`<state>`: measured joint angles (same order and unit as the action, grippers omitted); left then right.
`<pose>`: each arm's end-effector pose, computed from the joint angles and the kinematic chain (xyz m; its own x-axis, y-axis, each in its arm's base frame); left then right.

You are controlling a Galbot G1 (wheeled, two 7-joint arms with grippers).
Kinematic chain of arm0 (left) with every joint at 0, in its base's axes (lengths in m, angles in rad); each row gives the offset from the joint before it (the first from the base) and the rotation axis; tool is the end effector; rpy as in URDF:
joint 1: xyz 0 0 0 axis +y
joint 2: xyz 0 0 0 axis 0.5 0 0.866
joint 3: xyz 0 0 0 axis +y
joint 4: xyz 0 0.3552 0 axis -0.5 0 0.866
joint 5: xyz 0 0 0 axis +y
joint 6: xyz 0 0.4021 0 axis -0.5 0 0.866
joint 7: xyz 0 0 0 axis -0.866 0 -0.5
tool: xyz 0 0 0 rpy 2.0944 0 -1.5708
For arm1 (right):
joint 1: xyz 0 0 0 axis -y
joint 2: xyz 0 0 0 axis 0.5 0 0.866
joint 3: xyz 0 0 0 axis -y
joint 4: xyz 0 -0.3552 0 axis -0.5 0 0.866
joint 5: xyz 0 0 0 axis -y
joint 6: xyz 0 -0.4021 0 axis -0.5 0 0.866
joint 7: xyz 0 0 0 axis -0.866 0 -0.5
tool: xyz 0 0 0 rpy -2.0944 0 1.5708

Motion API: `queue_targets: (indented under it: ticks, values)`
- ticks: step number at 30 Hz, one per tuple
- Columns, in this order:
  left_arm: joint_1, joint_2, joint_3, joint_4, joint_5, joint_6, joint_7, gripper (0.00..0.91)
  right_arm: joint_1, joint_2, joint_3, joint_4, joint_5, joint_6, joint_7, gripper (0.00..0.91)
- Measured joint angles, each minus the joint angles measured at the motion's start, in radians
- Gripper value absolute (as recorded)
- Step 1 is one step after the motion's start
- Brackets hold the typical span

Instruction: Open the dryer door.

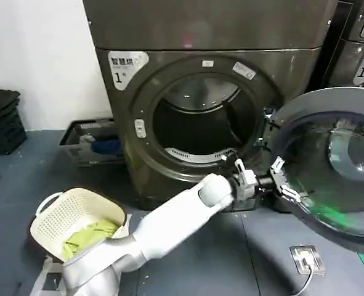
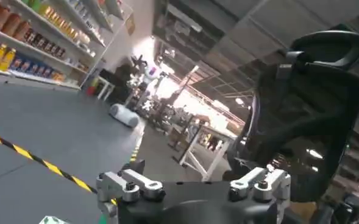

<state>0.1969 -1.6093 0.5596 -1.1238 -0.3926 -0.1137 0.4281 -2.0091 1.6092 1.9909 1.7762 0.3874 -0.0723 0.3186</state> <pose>0.5001 -0.3405 -0.2130 -0.1783 0.9838 -0.0156 0.9203 0.1724 0.3512 -0.2130 -0.3808 -0.1981 0.1119 0.9863 -0.1208 0.8379 -0.1590 -0.5222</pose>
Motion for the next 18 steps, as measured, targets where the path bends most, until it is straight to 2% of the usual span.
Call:
queue_targets:
  ticks: [18]
  values:
    - [-0.010,0.000,-0.004,0.029,-0.001,0.002,-0.001,0.907,0.004,0.000,-0.002,0.011,0.000,0.001,0.000,0.907]
